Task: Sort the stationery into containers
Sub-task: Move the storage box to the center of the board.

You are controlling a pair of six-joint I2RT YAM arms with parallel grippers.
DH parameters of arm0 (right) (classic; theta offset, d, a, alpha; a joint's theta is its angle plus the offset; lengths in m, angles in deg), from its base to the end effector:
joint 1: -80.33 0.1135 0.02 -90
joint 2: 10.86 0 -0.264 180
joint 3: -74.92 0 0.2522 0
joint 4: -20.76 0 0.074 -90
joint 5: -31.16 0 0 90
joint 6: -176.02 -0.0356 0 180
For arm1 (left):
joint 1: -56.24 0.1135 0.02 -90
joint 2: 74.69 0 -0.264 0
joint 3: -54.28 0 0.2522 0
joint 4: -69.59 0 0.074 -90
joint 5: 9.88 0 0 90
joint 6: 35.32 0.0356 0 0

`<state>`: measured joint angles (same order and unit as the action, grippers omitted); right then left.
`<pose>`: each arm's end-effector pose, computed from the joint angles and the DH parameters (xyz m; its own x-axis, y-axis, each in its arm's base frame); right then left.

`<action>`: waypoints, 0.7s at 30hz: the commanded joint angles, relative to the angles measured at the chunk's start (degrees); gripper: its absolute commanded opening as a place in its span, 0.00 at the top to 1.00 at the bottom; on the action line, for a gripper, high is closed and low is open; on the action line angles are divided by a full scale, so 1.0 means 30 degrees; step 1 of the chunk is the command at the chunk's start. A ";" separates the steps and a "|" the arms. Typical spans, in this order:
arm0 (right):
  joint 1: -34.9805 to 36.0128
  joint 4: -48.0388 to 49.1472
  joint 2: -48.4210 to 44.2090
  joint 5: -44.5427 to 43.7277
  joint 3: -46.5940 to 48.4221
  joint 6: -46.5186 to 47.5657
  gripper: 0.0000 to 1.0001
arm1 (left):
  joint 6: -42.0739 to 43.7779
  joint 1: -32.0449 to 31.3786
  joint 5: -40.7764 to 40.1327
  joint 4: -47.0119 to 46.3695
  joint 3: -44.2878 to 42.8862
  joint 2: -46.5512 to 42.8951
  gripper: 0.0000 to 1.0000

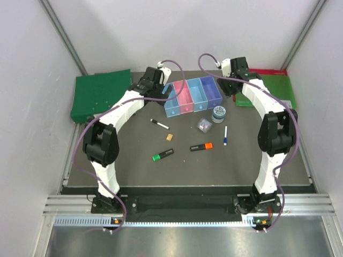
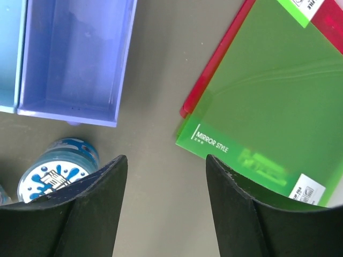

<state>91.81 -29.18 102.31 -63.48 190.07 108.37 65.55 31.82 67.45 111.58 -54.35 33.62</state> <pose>0.4408 0.0866 0.2836 -0.6179 -0.5122 -0.5965 -0.4111 0.8572 -0.3102 0.4005 -0.1733 0.2933 -0.5466 0.4502 -0.7061 0.3638 0.8871 0.2841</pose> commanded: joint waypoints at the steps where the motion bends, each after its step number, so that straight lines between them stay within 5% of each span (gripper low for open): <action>1: 0.0155 0.0664 0.0364 0.0551 0.1273 -0.0652 0.39 | -0.0753 -0.0120 -0.0817 -0.0738 -0.0985 0.0399 0.01; 21: 0.1093 0.1162 0.5022 0.2251 0.5374 -0.1971 0.43 | -0.0255 -0.0179 -0.1080 -0.1382 -0.1305 0.2536 0.01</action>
<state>94.00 -27.74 115.59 -58.63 202.07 103.83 64.90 31.45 65.46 110.27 -55.25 39.57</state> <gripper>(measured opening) 0.579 0.990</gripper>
